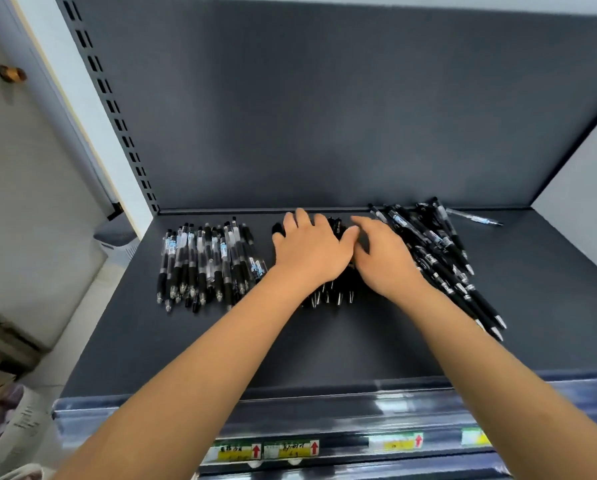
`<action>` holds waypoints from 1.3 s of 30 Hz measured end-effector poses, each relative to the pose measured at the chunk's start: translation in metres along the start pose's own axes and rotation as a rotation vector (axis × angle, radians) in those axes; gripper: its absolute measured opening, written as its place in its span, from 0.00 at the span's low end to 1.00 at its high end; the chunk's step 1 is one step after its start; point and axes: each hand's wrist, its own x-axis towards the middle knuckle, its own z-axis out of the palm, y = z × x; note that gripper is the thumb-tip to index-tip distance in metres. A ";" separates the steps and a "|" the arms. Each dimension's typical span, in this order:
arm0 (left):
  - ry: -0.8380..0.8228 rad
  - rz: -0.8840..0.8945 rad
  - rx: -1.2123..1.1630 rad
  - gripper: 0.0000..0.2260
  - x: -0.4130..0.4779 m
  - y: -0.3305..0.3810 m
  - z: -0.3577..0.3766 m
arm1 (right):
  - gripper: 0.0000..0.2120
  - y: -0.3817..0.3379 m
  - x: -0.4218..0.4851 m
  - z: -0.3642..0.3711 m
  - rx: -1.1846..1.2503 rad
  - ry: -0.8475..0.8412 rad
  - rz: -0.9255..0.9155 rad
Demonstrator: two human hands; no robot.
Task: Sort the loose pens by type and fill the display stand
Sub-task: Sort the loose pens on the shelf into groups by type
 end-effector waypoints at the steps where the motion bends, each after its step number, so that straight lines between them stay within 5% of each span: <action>1: 0.022 0.036 0.019 0.33 0.000 0.004 -0.001 | 0.20 0.005 -0.003 -0.007 -0.019 0.040 -0.001; 10: 0.080 0.282 0.011 0.25 0.011 0.085 0.004 | 0.15 0.087 -0.026 -0.107 -0.129 0.244 0.173; 22: 0.119 0.036 -0.020 0.14 0.042 0.166 0.039 | 0.21 0.199 0.056 -0.139 -0.154 -0.150 0.121; 28: 0.114 -0.036 0.025 0.14 0.042 0.165 0.046 | 0.10 0.204 0.060 -0.132 -0.229 -0.082 0.023; 35: 0.131 -0.022 0.032 0.12 0.051 0.164 0.042 | 0.08 0.179 0.060 -0.146 0.009 -0.465 0.273; 39: 0.121 0.008 0.001 0.21 0.053 0.159 0.040 | 0.16 0.165 0.058 -0.136 0.035 -0.336 0.258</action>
